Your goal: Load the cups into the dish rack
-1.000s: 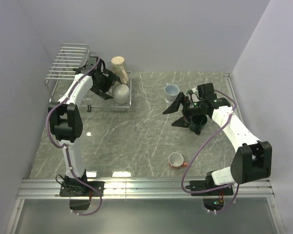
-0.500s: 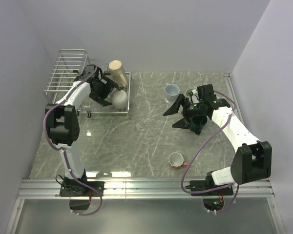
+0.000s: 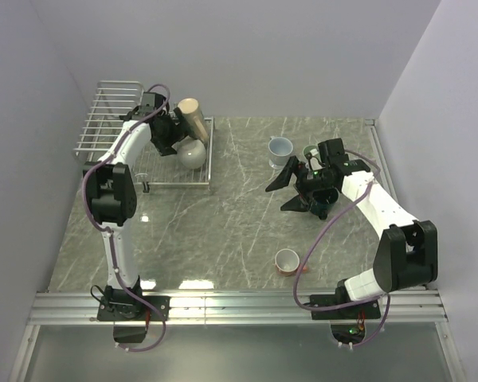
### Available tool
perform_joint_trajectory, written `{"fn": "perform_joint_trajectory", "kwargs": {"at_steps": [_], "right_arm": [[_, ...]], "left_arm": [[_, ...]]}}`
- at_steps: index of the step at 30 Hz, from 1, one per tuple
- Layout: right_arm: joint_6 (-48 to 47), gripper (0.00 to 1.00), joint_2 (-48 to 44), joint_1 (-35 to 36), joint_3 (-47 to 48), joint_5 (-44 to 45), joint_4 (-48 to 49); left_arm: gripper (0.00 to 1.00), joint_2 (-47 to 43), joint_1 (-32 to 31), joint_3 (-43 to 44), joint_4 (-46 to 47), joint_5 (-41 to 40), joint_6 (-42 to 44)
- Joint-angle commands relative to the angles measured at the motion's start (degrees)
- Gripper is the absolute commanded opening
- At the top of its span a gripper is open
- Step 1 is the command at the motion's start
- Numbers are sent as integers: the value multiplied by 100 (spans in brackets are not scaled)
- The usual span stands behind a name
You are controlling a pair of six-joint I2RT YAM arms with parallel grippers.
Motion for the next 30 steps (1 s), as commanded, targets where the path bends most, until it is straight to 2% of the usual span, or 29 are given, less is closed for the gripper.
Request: {"fn": "perform_joint_trajectory", "kwargs": {"at_steps": [1,6,12,16,19,20,23,24,25,26,30], "right_arm": [[-57,91,49,25,162,10,20],[31,90,76,25,118,10,125],[84,91,67,16,101,1,213],[58,91,-21,33,74,36,178],[49,91,-126,42,4,45,169],[49,91,-152,33,-14,36,169],[14,90,-275,33,-75,71,152],[-4,90,-354,33,-136,80,134],[-13,91,-390,33,-172,89,134],[-13,91,-416,33,-224,71,152],[49,91,-592,33,-540,-25,292]], "left_arm": [[99,-294,-9,41,191,-460,601],[99,-619,-9,-187,752,-664,593],[99,-804,-9,-65,1192,-278,268],[99,-1251,-9,-266,1762,38,-31],[99,-1358,-9,-136,1625,101,-111],[99,-1384,-17,-13,1302,83,-6],[83,-1682,-26,-273,756,-162,310],[65,-1944,-35,-449,676,-389,381],[57,-2078,-35,-634,588,-522,434],[44,-2209,-35,-1019,465,-637,539],[39,-2781,-61,-2049,542,-813,768]]}}
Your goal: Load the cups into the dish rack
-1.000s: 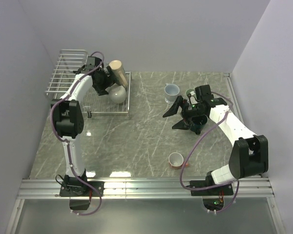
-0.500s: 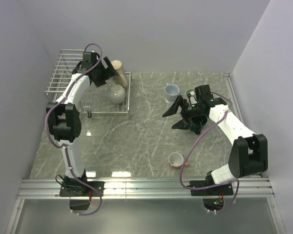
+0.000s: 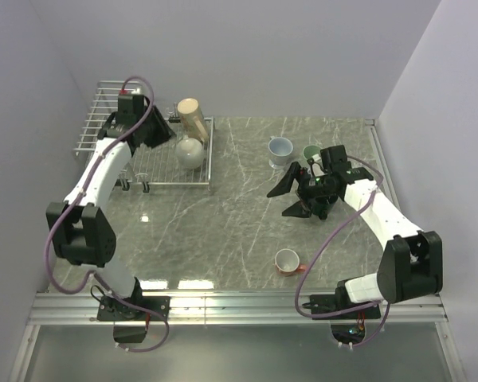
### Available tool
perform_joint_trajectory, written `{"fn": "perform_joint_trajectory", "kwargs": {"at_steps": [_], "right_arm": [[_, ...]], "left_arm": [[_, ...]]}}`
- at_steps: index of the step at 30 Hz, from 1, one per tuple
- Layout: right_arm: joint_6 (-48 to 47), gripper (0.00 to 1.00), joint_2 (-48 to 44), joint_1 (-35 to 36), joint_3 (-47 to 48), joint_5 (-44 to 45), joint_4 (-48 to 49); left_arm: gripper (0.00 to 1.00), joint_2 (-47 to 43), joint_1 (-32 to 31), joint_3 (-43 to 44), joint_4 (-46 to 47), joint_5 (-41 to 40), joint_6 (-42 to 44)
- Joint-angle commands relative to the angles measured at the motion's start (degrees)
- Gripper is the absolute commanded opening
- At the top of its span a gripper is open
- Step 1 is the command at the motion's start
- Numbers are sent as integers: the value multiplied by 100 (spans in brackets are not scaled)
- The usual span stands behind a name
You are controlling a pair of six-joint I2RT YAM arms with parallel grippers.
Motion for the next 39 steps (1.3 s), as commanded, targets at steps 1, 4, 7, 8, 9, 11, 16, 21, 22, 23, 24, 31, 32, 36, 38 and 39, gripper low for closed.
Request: {"fn": "perform_joint_trajectory", "kwargs": {"at_steps": [1,4,7,8,9,11,16,21,22,23,24,31,32,36,38,39], "right_arm": [[-17,91,-275,22,-209,-76,185],[-78,91,-345,40,-253,-58,133],[-105,91,-372,31,-279,-58,115],[-105,91,-381,40,-297,-58,115],[-105,91,-390,31,-306,-58,124],[-122,91,-407,31,-332,-49,106],[-228,91,-451,22,-350,21,-78],[-315,91,-416,5,-324,100,-166],[-342,91,-399,-4,-288,117,-227],[-368,90,-337,5,-262,126,-236],[-377,90,-311,-4,-192,152,-254],[-237,90,-91,-4,-130,91,-70],[-202,90,-47,-4,-121,91,-35],[-175,90,23,-4,-86,82,18],[-166,90,67,-4,-86,82,36],[-166,90,76,-4,-77,91,62]], "left_arm": [[39,-510,-94,-882,-187,-326,364],[36,-661,-200,-1280,-100,-449,443],[37,-592,-314,-1623,67,-642,426],[37,-530,-358,-1702,129,-712,391],[37,-443,-375,-1720,164,-748,365],[38,-118,-454,-1686,226,-801,347],[35,629,-551,-1256,182,-1152,268],[35,1025,-551,-869,138,-1302,276],[35,1148,-551,-798,130,-1293,294],[35,1201,-551,-650,112,-1293,329],[35,1263,-560,-587,86,-1284,338],[35,1667,-560,-113,50,-1153,417],[35,1685,-560,-86,59,-1100,434],[37,1860,-578,46,59,-942,435],[40,1905,-587,125,77,-872,435],[42,1949,-595,143,85,-776,417]]}}
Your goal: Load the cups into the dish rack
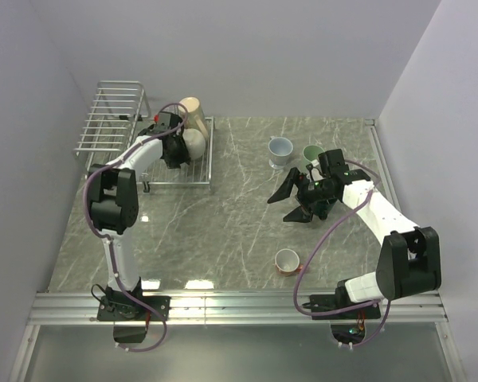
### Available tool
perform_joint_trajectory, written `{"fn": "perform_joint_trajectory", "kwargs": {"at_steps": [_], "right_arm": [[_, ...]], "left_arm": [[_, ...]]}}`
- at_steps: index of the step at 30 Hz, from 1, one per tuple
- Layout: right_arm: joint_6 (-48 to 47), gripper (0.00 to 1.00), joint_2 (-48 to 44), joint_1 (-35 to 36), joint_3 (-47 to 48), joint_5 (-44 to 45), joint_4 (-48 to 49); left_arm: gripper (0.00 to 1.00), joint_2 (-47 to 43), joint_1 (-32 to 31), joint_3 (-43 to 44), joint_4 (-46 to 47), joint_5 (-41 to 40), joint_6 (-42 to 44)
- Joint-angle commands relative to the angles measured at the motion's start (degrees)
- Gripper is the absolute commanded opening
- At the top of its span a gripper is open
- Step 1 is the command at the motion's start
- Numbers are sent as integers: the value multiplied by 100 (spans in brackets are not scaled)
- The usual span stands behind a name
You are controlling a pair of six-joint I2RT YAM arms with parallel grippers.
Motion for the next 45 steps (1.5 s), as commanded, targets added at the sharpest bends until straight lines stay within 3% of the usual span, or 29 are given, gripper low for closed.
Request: {"fn": "perform_joint_trajectory", "kwargs": {"at_steps": [1,2,7,8,14,21,27,36,39,45], "right_arm": [[26,90,28,7,211,8,158],[17,90,37,-2,220,17,158],[-27,90,90,-2,316,-18,141],[-35,90,90,-2,352,-18,123],[-88,90,81,-2,466,-53,62],[-185,90,98,-2,861,113,-201],[-176,90,388,-2,1985,894,-684],[-193,82,2327,-2,4709,3520,-2020],[-167,79,3057,-2,5876,3953,-2477],[60,77,3789,95,6425,4130,-2461]], "left_arm": [[46,85,-75,298,203,322,26],[59,102,-93,307,204,349,0],[74,-64,-102,123,116,235,-220],[81,-126,-102,61,98,235,-247],[97,-741,-93,-431,45,-169,-317],[99,-1374,-93,-484,-227,-275,-405],[99,-2112,-93,-344,-499,-196,-510],[98,-2868,-391,-993,-333,165,-862],[98,-3053,-444,-1257,-315,243,-871],[98,-3273,-444,-1635,-253,296,-792]]}}
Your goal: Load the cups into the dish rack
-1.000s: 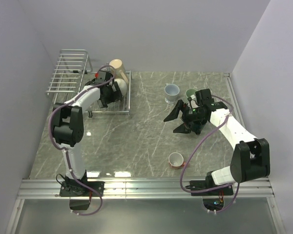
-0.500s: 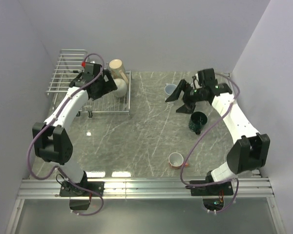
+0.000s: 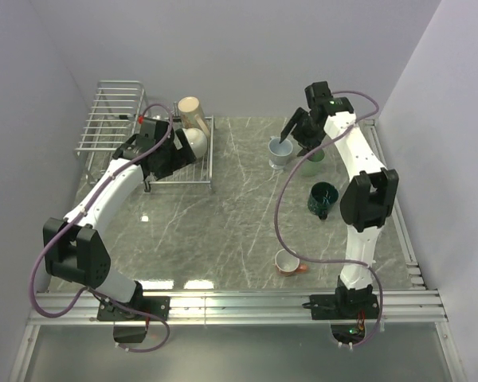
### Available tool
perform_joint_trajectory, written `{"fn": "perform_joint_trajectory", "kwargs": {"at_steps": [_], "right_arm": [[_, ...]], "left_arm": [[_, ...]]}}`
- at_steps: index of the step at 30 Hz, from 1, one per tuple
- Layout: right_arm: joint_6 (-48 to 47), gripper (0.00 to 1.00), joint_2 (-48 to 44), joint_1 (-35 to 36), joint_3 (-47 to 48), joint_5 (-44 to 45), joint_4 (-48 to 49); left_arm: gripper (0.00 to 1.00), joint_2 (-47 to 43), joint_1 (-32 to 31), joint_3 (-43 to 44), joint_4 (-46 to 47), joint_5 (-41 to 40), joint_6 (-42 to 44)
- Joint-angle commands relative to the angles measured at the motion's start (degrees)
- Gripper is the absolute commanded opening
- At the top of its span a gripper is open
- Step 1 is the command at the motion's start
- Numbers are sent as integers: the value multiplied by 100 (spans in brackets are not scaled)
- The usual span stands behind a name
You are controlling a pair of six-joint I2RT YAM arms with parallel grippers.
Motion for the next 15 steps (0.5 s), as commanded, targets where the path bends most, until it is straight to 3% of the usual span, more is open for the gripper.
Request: {"fn": "perform_joint_trajectory", "kwargs": {"at_steps": [1,15], "right_arm": [[179,77,190,86,357,460,-216],[417,73,1552,402,1448,1119,-392]], "left_arm": [[98,-285,8,-121,114,124,-9],[98,198,34,265,-9,370,474]]}}
